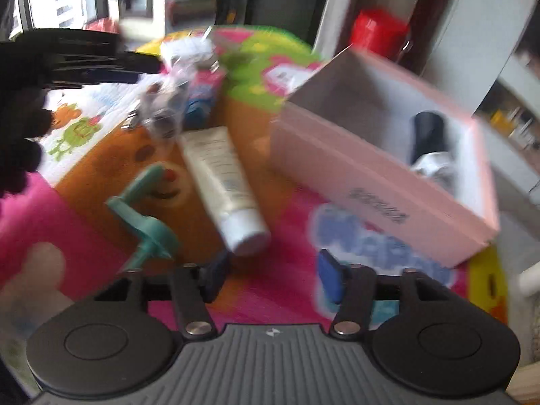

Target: Organize rigid objects

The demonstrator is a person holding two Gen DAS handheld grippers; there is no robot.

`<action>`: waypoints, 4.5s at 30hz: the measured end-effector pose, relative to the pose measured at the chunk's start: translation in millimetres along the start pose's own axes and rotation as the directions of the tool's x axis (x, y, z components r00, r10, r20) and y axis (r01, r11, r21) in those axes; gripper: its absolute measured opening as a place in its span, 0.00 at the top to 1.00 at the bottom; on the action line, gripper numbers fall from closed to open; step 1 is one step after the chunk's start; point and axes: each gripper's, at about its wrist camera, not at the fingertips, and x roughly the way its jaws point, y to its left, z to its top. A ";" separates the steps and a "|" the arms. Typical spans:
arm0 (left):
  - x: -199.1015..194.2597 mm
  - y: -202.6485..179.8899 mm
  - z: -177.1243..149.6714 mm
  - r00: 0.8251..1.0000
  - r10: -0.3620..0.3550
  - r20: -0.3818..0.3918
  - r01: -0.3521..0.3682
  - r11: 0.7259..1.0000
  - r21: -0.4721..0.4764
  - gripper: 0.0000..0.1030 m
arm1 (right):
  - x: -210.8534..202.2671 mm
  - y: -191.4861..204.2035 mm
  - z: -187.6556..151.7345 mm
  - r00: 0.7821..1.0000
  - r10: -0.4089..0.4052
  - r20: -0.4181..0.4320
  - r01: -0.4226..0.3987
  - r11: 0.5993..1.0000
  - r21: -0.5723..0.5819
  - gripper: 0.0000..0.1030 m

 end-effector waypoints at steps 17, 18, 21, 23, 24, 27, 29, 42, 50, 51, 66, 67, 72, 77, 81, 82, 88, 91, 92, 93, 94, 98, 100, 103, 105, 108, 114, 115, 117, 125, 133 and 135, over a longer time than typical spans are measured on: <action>2.3 8.7 -9.0 0.961 0.276 -0.022 -0.275 0.960 0.059 0.51 | 4.5 -37.0 -52.5 0.976 0.074 0.206 -0.122 0.965 0.232 0.21; 7.8 7.7 -8.0 0.967 0.253 -0.017 -0.251 0.965 0.068 0.52 | 3.3 -36.4 -52.8 0.976 0.073 0.205 -0.121 0.965 0.231 0.21; 24.9 1.7 -8.0 0.973 0.227 -0.051 -0.221 0.970 0.104 0.51 | 1.9 -35.6 -53.4 0.977 0.072 0.203 -0.119 0.966 0.228 0.21; 33.5 -5.7 -10.8 0.971 0.233 -0.047 -0.224 0.963 0.150 0.55 | 0.2 -34.5 -52.4 0.977 0.072 0.201 -0.117 0.968 0.221 0.23; 35.9 -13.0 -14.3 0.968 0.248 -0.040 -0.237 0.953 0.191 0.57 | -2.0 -33.7 -51.7 0.974 0.080 0.210 -0.125 0.970 0.210 0.24; 39.2 -26.5 -22.6 0.966 0.254 -0.041 -0.233 0.931 0.281 0.72 | -14.2 -26.1 -45.4 0.957 0.117 0.265 -0.158 0.978 0.139 0.27; 37.9 -30.4 -25.6 0.967 0.252 -0.040 -0.229 0.927 0.298 0.76 | -18.9 -17.8 -35.9 0.951 0.136 0.277 -0.167 0.982 0.093 0.29; -47.4 -42.9 -86.4 0.981 0.146 -0.130 -0.103 0.952 0.289 0.77 | -24.4 64.0 -30.7 0.970 0.115 0.215 -0.069 0.975 -0.209 0.38; -58.1 -46.4 -97.3 0.986 0.124 -0.115 -0.085 0.950 0.300 0.77 | -40.4 35.2 -41.2 0.963 0.090 0.255 -0.070 0.994 -0.090 0.29; -58.1 -44.3 -96.5 0.987 0.113 -0.114 -0.076 0.954 0.292 0.77 | -40.1 35.2 -38.6 0.958 0.126 0.258 -0.108 0.991 -0.081 0.27; -43.1 -13.3 -77.1 0.994 0.017 -0.110 0.004 0.982 0.190 0.77 | 13.8 48.5 19.3 0.967 0.249 0.060 -0.232 0.951 -0.203 0.33; -42.0 -12.3 -77.1 0.994 0.009 -0.107 0.011 0.982 0.188 0.77 | 14.2 47.7 21.0 0.969 0.244 0.046 -0.231 0.952 -0.201 0.33; -37.5 -7.3 -76.3 0.995 -0.031 -0.099 0.045 0.989 0.140 0.77 | 20.3 33.8 24.7 0.963 0.268 -0.023 -0.269 0.957 -0.106 0.33; -36.1 -2.8 -76.5 0.994 -0.059 -0.096 0.069 0.992 0.103 0.77 | 21.9 43.5 37.2 0.964 0.256 -0.072 -0.265 0.942 -0.205 0.33; -37.0 -1.1 -78.2 0.993 -0.073 -0.090 0.081 0.992 0.092 0.77 | 21.2 48.5 41.0 0.963 0.254 -0.086 -0.268 0.919 -0.289 0.33; -37.0 -0.2 -78.2 0.993 -0.077 -0.090 0.085 0.993 0.085 0.77 | 22.3 47.2 42.5 0.961 0.260 -0.093 -0.276 0.918 -0.286 0.33; -37.3 2.5 -78.3 0.992 -0.088 -0.088 0.094 0.993 0.071 0.77 | 26.8 43.8 47.2 0.953 0.279 -0.122 -0.302 0.913 -0.274 0.32; -37.6 3.6 -78.4 0.992 -0.094 -0.088 0.100 0.993 0.062 0.77 | 27.4 44.2 48.2 0.952 0.280 -0.127 -0.305 0.912 -0.275 0.32; -37.6 4.1 -78.4 0.991 -0.097 -0.088 0.102 0.993 0.058 0.77 | 27.5 43.8 48.0 0.952 0.281 -0.125 -0.305 0.913 -0.270 0.32; -37.6 4.3 -78.5 0.991 -0.099 -0.088 0.104 0.993 0.055 0.77 | 27.7 43.3 47.8 0.951 0.282 -0.124 -0.306 0.915 -0.264 0.32; -37.6 4.0 -78.5 0.991 -0.098 -0.088 0.103 0.993 0.055 0.77 | 27.9 41.9 47.2 0.951 0.285 -0.121 -0.307 0.918 -0.252 0.32; -37.3 -2.2 -78.7 0.993 -0.074 -0.090 0.082 0.993 0.080 0.77 | 25.0 37.8 41.1 0.949 0.302 -0.095 -0.315 0.928 -0.197 0.39; -37.1 -5.4 -78.7 0.994 -0.058 -0.088 0.066 0.994 0.085 0.77 | 20.5 38.9 36.6 0.950 0.302 -0.073 -0.311 0.930 -0.194 0.48; -37.5 -9.9 -79.3 0.995 -0.046 -0.090 0.052 0.996 0.075 0.77 | 10.7 40.0 28.3 0.952 0.305 -0.041 -0.306 0.928 -0.212 0.73; -39.4 -12.8 -80.8 0.993 -0.053 -0.101 0.061 0.996 0.069 0.77 | 4.3 36.2 20.5 0.954 0.298 -0.006 -0.293 0.932 -0.213 0.75; -45.2 -16.4 -87.0 0.994 -0.042 -0.102 0.051 0.995 0.087 0.77 | -1.5 29.6 10.8 0.948 0.313 0.049 -0.299 0.935 -0.190 0.75; -50.3 -18.9 -88.4 0.994 -0.011 -0.107 0.019 0.997 0.079 0.77 | -30.4 24.4 -14.5 0.913 0.353 0.205 -0.323 0.932 -0.164 0.74; -49.6 -21.4 -88.2 0.994 0.000 -0.108 0.010 0.996 0.087 0.77 | -33.6 24.6 -18.5 0.915 0.339 0.217 -0.308 0.937 -0.167 0.71; -49.6 -25.8 -89.0 0.994 0.020 -0.108 -0.008 0.994 0.112 0.77 | -36.2 24.9 -25.7 0.920 0.315 0.231 -0.281 0.945 -0.168 0.54; -50.9 -38.2 -94.4 0.992 0.067 -0.108 -0.046 0.981 0.191 0.77 | -17.4 30.5 -17.9 0.962 0.144 0.233 -0.135 0.989 -0.056 0.30; -49.7 -45.8 -96.7 0.989 0.098 -0.108 -0.070 0.968 0.240 0.77 | 1.3 20.4 -22.0 0.977 0.127 0.170 -0.134 0.991 0.027 0.31; -49.7 -48.5 -96.9 0.988 0.111 -0.110 -0.080 0.963 0.256 0.77 | -2.8 20.5 -21.8 0.976 0.141 0.168 -0.149 0.988 0.036 0.31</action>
